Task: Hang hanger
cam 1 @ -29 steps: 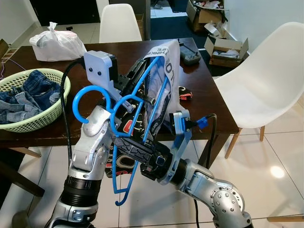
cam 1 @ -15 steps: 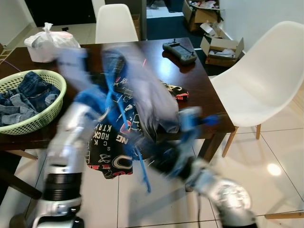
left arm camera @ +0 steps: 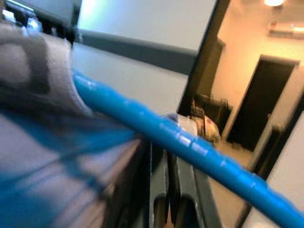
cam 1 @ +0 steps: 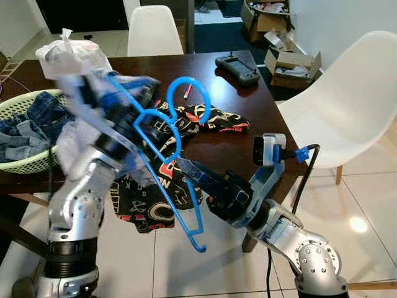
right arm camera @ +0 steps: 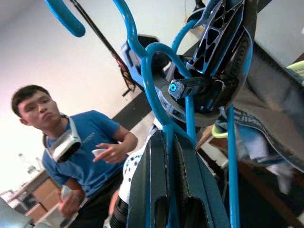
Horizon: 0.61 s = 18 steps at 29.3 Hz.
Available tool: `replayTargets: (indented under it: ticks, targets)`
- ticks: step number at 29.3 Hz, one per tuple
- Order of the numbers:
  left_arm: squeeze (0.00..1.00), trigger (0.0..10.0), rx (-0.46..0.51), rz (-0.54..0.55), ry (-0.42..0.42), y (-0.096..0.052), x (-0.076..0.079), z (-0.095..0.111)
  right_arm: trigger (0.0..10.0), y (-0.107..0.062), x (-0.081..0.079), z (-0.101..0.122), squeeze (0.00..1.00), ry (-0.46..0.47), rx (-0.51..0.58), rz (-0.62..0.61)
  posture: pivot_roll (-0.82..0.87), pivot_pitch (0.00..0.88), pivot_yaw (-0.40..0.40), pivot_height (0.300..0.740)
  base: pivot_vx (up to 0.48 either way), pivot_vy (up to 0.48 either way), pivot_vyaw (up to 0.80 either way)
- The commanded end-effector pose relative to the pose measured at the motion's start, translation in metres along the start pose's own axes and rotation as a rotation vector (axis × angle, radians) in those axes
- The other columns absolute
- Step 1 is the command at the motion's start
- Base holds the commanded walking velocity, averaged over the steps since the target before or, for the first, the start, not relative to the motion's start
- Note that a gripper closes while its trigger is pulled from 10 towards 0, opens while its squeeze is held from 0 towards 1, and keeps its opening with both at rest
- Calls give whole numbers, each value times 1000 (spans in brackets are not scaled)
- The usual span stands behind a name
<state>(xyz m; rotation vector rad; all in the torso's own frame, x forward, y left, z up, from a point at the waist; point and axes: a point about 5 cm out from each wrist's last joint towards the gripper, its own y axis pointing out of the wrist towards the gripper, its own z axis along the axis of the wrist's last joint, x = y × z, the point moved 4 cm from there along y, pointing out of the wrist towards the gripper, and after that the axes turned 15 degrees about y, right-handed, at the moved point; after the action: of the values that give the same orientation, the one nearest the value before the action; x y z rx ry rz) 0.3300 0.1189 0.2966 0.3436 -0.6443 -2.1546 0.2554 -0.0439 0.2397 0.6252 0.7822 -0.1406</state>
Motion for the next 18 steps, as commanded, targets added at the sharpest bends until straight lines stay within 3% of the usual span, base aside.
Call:
replayTargets:
  ticks: [1,11,15,17,18]
  targets:
    - [0,10000,-47,-150,-37,-2,26,-11,0,-3,-2,28,0,-124,126,-39,54,154,44,740,0,0,0]
    - [0,10000,-111,-287,-12,-6,38,-12,0,1,11,26,0,-209,80,-138,54,148,45,740,0,0,0]
    - [0,10000,-93,-292,60,-8,23,6,0,-3,23,25,0,-226,71,-199,58,146,43,740,0,0,0]
    - [0,10000,-93,-292,60,-8,23,6,0,-3,23,25,0,-226,71,-199,58,146,43,740,0,0,0]
    - [0,10000,-95,-287,94,-10,15,13,0,-5,25,25,0,-228,73,-211,60,146,43,740,0,0,0]
